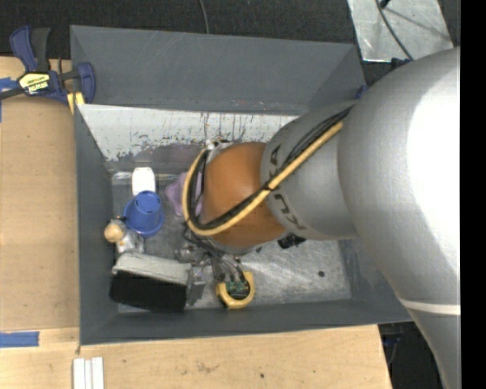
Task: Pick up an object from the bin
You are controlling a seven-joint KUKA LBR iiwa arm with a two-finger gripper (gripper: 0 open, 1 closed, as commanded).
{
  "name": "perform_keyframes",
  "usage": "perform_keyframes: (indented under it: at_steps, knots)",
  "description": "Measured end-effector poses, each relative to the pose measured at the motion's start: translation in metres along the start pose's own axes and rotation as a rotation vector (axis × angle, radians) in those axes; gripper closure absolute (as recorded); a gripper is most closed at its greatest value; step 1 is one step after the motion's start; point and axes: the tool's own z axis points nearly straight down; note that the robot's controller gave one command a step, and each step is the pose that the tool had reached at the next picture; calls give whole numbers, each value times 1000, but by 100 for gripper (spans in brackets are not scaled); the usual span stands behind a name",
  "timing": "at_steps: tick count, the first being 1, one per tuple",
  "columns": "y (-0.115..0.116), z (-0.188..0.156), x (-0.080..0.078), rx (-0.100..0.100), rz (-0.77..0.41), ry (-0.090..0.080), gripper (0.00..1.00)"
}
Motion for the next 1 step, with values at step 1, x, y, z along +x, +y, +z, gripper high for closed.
perform_keyframes:
  at_steps: [1]
  knots:
    - [7, -172, 0, -3, -48, -7, 100]
